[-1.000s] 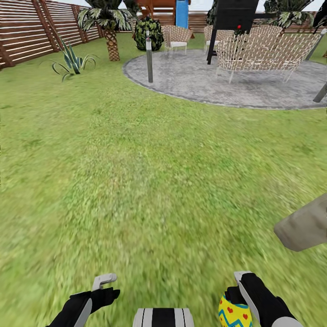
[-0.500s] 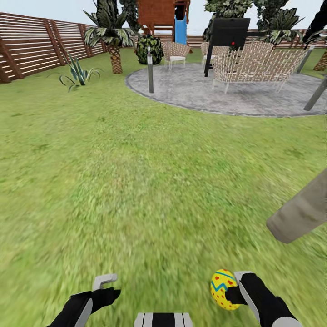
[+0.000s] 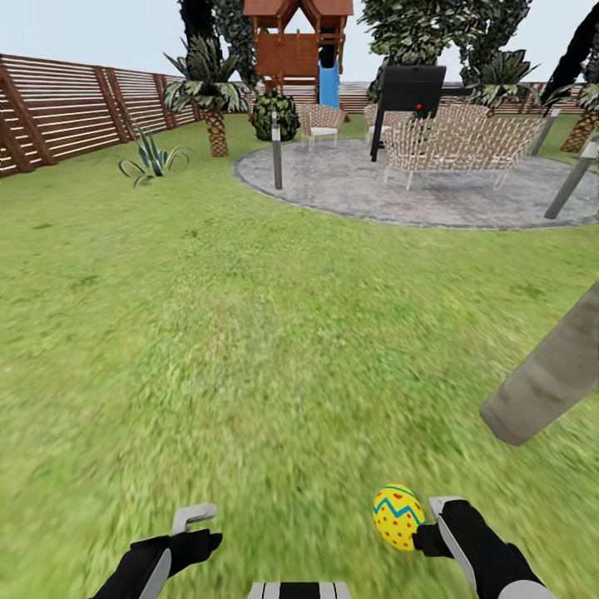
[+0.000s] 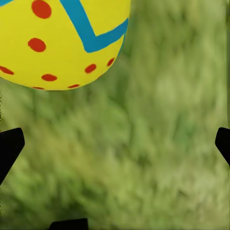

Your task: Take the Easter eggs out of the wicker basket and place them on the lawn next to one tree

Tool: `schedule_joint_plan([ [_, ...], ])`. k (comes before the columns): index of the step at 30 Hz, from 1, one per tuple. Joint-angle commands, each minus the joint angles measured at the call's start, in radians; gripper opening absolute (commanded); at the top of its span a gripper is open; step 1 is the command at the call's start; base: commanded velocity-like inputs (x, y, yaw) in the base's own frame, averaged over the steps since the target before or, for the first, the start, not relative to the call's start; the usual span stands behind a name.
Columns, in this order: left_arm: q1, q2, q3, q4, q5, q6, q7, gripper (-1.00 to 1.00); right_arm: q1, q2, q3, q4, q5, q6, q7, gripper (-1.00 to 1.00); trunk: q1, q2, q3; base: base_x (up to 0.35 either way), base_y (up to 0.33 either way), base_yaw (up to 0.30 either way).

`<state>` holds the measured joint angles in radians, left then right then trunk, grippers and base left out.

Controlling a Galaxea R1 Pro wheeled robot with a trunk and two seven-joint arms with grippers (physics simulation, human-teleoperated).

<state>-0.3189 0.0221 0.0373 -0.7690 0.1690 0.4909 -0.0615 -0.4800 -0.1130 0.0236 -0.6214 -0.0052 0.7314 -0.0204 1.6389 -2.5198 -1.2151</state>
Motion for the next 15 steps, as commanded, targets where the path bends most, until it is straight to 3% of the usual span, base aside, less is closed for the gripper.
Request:
schedule_joint_plan([
  [1,0.0,-0.003,0.003,0.007,0.004,0.006,-0.003,1.0,0.0,-0.001,0.002,-0.001,-0.001,0.005,-0.002,1.0,-0.001,0.0,0.003,-0.01,-0.001,0.0],
  [15,0.0,-0.005,0.004,0.017,0.004,0.005,-0.003,1.0,0.0,-0.004,0.002,-0.003,0.001,0.005,-0.001,1.0,-0.007,0.003,0.057,-0.003,0.0,0.0],
])
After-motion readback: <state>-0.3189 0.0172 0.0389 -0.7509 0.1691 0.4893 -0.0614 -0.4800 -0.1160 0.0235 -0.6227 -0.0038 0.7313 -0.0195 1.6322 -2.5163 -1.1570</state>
